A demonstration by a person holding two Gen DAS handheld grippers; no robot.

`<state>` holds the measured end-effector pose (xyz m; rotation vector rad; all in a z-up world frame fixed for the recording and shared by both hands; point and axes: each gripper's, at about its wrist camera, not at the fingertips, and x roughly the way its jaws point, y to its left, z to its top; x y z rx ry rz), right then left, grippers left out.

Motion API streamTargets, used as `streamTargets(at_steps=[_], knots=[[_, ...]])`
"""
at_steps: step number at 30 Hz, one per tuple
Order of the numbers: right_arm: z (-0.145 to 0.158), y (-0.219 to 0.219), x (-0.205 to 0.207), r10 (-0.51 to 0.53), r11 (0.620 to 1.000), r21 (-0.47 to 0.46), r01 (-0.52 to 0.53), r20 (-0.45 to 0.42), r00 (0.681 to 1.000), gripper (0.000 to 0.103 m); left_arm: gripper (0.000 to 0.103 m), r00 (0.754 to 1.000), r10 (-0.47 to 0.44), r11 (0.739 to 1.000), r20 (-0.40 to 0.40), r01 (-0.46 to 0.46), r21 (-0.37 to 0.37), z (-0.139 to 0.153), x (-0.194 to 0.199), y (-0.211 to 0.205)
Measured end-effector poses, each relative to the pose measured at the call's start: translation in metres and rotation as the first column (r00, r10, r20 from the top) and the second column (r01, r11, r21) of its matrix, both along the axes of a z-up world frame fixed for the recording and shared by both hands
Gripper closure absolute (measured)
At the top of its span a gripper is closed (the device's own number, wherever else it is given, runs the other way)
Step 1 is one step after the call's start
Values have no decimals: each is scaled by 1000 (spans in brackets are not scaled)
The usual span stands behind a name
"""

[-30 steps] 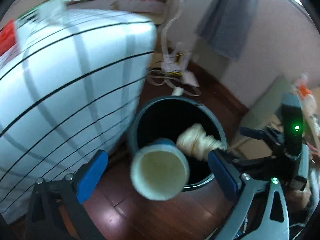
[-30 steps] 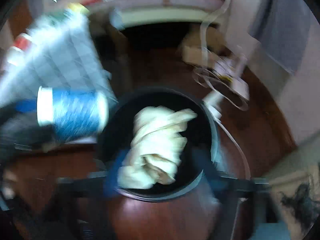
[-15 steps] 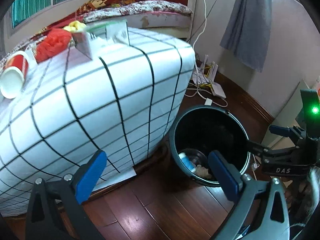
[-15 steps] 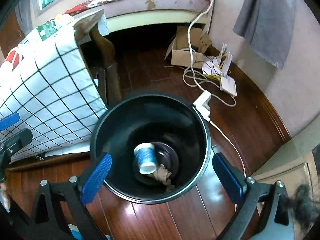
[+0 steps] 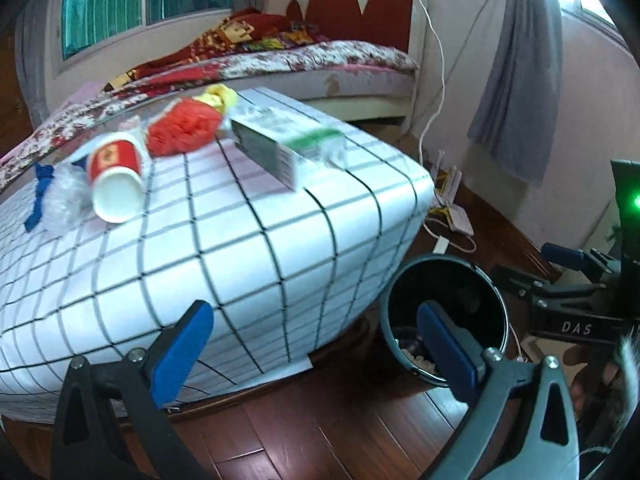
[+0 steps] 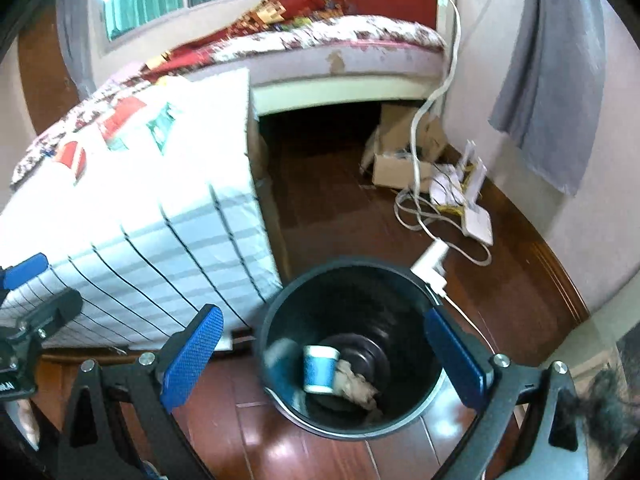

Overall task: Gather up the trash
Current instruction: 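Move both tools back toward the items on the table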

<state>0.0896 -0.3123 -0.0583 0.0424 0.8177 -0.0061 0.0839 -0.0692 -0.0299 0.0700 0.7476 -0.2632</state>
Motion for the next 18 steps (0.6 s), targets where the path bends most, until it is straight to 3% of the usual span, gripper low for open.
streamTargets(at_steps=[10,15,18], knots=[[37,60,12,91,996,16,-93,112,990,1,2,996,79,992,46,-74,-98,26,1,58],[48,87,22,143,987,49,-151,143,979,1,3,983,166,985,77,-162,-55,30,6,89],[55,106,28,156,988,-23,-155,123,980,1,3,974,209,977,85,-205,-56,31,10,105]])
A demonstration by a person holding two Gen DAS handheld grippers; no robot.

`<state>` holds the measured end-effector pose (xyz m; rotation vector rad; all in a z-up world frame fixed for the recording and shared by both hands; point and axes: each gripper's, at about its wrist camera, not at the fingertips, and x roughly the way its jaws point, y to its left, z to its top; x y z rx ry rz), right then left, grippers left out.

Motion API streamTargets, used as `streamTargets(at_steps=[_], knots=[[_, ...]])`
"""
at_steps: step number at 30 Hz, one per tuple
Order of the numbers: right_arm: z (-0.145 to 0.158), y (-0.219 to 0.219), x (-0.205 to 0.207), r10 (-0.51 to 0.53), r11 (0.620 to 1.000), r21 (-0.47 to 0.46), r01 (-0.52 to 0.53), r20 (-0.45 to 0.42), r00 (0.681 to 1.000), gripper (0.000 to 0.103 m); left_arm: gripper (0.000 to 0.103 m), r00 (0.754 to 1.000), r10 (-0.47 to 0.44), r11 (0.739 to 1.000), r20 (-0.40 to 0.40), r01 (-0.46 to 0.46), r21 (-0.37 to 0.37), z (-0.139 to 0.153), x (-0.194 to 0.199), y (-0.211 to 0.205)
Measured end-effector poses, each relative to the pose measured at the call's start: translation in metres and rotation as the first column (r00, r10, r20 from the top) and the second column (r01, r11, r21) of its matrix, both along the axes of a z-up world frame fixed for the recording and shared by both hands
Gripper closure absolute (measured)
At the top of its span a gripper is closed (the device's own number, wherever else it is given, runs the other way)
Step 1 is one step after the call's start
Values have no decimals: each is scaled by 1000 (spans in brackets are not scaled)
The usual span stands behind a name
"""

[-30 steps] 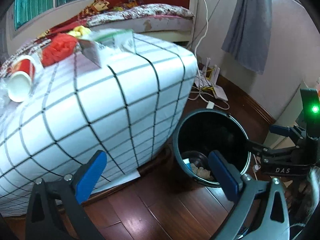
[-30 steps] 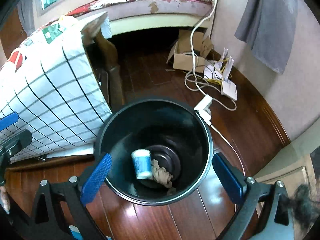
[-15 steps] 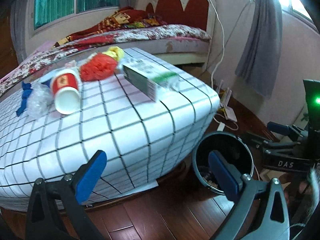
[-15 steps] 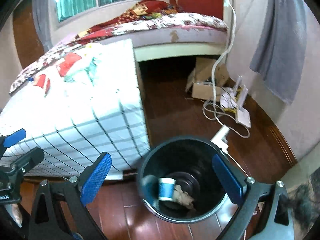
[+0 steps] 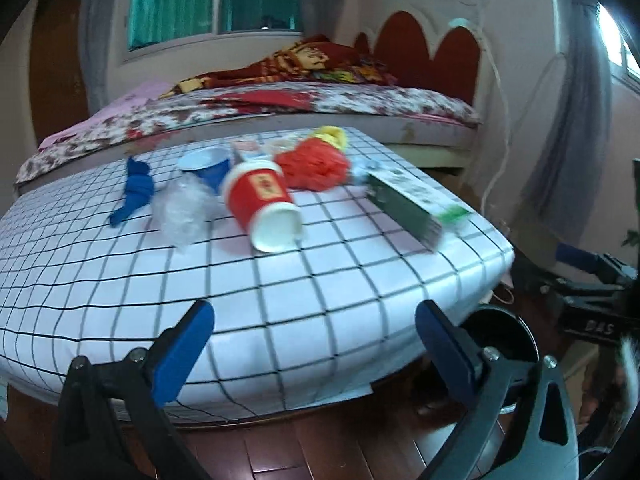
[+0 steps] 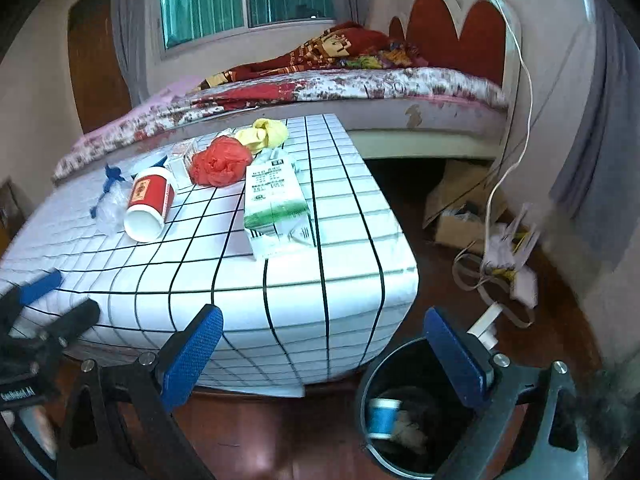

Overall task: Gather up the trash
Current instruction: 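Move both tools back toward the items on the table, then grasp the red paper cup with the left gripper while the right grasps the milk carton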

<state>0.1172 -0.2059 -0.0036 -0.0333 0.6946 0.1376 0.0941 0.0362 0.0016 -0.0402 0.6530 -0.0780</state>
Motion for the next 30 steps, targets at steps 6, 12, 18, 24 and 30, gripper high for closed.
streamTargets(at_steps=[6,12,18,24,30], knots=[[14,20,25,46,999,-1,-46,41,998,1,3,996,89,996,6,-89,25,-4,23,16],[-3,38,68,66,997,-33,-67,-27,997,8,8,994,107,994,-9,-107,10,-13,55,17],[-19,41,97,69,998,-11,-70,-73,995,16,8,990,140,990,-27,-140,9,-20,91,14],[-24,49,118,85,996,-21,-87,-84,993,29,11,986,158,987,-58,-158,8,-26,122,15],[-30,51,126,98,995,-13,-100,-108,989,35,32,983,146,989,-111,-147,-1,-36,135,20]])
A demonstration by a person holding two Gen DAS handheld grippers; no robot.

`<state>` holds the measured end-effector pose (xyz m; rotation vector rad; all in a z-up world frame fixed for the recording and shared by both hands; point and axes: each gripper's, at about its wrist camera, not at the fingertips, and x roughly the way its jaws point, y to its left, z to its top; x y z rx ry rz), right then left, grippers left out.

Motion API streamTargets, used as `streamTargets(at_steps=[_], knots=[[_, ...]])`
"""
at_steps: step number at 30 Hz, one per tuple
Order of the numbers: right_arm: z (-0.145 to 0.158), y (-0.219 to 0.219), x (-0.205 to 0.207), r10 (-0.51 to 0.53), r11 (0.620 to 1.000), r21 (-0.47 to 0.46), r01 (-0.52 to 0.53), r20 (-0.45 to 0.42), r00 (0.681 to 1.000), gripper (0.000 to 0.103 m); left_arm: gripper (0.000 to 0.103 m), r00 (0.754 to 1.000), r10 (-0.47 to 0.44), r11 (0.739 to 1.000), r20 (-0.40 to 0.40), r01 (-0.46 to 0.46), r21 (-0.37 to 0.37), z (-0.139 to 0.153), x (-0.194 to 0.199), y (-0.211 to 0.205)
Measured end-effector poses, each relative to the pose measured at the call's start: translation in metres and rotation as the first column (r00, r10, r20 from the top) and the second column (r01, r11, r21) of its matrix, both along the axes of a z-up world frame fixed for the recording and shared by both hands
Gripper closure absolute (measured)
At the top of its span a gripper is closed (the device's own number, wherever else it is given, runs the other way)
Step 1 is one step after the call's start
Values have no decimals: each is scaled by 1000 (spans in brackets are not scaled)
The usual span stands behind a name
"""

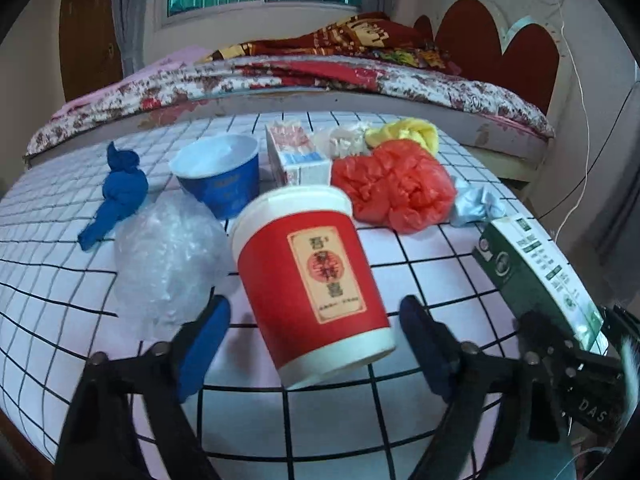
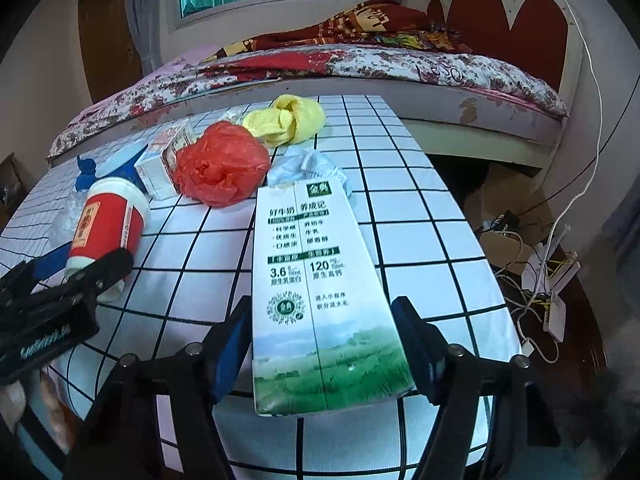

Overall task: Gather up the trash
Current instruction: 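Grasp the red paper cup with the left gripper while the right grasps the milk carton, then carry the red cup and milk carton over the bin and release both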

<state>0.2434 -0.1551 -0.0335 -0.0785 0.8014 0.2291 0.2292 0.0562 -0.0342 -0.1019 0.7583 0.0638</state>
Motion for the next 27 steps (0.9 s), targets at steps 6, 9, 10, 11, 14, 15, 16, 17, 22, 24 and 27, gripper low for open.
streamTargets(at_steps=[6,9,10,11,14,15,16,17,22,24,27], knots=[[3,-2,-7,18,1000,3,-18,-4,1000,45,44,997,-76,997,12,76,10,3,-19,-1],[8,-1,-15,27,999,-20,-27,17,999,46,45,994,-104,994,35,103,25,9,-33,-1],[9,-1,-17,29,999,-29,-28,23,999,46,45,993,-113,993,45,112,29,11,-40,-2],[11,0,-22,32,999,-46,-30,37,999,46,45,992,-118,993,51,117,26,14,-43,-2],[19,-1,-35,42,998,-56,-37,84,996,46,45,989,-134,991,64,133,19,19,-53,-4],[21,-2,-37,43,998,-57,-38,95,995,46,45,988,-137,991,69,136,20,21,-57,-5],[25,-2,-41,46,998,-56,-40,111,993,46,45,988,-140,990,73,138,23,23,-59,-6],[28,-4,-46,48,998,-56,-42,125,991,46,45,986,-145,989,80,143,28,26,-63,-9],[34,-10,-65,32,998,-65,-22,150,988,46,46,982,-155,988,103,154,24,35,-75,-14],[36,-16,-72,21,998,-65,-10,159,987,46,46,979,-173,985,109,172,23,39,-80,-19],[42,-28,-84,-3,998,-65,15,181,984,46,47,970,-211,978,125,208,33,45,-88,-30]])
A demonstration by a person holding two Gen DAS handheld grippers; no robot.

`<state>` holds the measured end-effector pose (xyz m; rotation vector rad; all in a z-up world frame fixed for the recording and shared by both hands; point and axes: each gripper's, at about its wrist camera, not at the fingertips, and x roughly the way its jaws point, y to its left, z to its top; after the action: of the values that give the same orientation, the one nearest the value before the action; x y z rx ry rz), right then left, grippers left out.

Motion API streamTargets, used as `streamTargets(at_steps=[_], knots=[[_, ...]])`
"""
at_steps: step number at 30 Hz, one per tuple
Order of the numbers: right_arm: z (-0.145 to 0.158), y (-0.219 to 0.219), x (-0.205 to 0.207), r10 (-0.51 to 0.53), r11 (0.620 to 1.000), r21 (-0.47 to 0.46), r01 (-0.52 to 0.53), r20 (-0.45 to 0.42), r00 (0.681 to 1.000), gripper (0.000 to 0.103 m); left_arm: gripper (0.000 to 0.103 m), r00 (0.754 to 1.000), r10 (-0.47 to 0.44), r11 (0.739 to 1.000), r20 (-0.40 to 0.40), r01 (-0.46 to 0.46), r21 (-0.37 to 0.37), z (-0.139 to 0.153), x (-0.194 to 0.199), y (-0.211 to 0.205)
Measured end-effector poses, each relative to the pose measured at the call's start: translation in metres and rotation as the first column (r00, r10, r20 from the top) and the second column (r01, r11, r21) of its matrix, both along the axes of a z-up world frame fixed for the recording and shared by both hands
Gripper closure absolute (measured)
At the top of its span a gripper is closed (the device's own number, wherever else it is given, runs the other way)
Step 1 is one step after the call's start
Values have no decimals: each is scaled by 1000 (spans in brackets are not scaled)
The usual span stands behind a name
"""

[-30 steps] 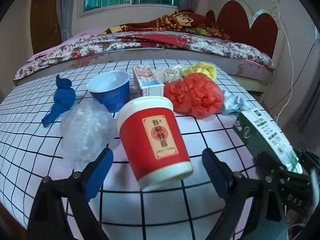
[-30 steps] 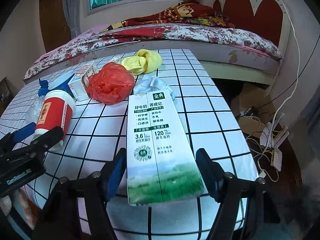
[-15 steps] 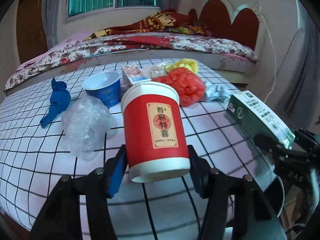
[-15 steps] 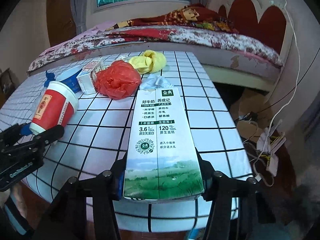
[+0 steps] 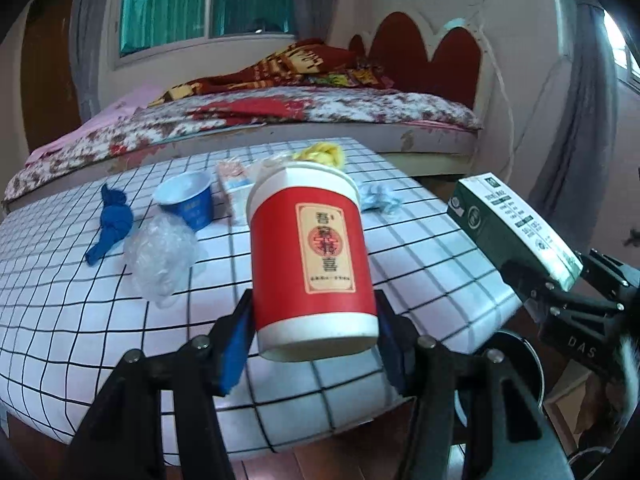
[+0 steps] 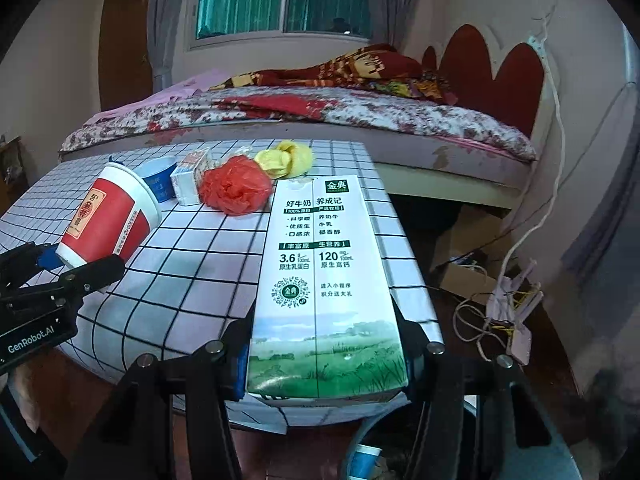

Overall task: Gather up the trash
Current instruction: 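Carry the red cup and milk carton over the bin and release both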

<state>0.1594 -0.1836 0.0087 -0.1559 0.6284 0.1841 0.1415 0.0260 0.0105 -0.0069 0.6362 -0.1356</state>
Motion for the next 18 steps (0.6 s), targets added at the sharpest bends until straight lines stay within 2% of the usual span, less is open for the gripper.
streamTargets(at_steps=[8,18], knots=[[0,-50,-33,-98,995,29,98,13,995,46,47,994,-105,994,35,105,14,11,-19,-39],[-8,-102,-54,-176,983,51,176,-6,984,46,47,971,-239,971,20,238,31,5,-33,-89]])
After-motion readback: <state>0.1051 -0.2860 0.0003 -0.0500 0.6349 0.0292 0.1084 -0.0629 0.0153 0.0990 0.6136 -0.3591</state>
